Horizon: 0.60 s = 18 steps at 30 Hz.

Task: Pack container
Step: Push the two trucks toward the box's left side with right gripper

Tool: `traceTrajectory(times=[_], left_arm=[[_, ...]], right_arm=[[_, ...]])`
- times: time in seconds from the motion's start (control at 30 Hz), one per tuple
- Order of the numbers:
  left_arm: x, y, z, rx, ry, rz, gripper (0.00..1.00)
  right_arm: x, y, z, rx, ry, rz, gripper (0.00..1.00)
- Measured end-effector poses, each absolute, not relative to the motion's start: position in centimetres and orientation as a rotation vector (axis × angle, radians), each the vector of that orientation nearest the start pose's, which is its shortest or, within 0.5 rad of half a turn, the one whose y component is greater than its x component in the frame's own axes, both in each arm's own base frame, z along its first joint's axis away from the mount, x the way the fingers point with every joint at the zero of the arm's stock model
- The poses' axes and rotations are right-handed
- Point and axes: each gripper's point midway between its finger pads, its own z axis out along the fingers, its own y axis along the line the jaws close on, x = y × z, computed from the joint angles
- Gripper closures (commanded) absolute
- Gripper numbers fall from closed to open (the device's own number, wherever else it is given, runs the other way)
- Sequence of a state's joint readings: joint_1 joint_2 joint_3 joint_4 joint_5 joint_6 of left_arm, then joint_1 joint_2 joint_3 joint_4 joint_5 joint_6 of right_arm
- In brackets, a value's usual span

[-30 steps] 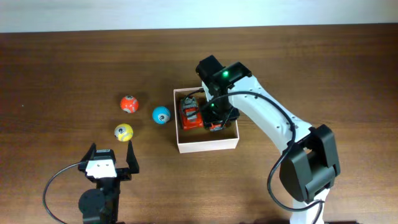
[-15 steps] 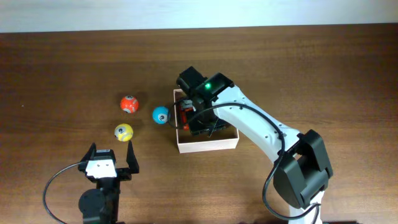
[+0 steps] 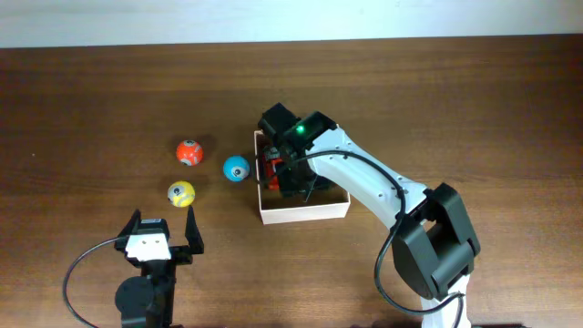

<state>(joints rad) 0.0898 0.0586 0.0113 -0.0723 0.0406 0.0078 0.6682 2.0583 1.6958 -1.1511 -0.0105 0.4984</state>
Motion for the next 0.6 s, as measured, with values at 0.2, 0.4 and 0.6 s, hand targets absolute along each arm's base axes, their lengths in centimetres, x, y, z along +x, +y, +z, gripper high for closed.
traceTrajectory(times=[0.2, 0.4, 0.6], left_arm=[[24.8, 1.5, 14.8, -0.039, 1.690, 0.039, 0.01], [24.8, 1.5, 14.8, -0.039, 1.690, 0.039, 0.01], [24.8, 1.5, 14.8, -0.039, 1.690, 0.039, 0.01]], right_arm=[[32.7, 25.7, 6.0, -0.255, 3.058, 0.067, 0.50], [32.8, 25.6, 4.5, -0.237, 3.066, 0.040, 0.50], [34.0, 26.0, 4.4, -0.218, 3.012, 0.054, 0.50]])
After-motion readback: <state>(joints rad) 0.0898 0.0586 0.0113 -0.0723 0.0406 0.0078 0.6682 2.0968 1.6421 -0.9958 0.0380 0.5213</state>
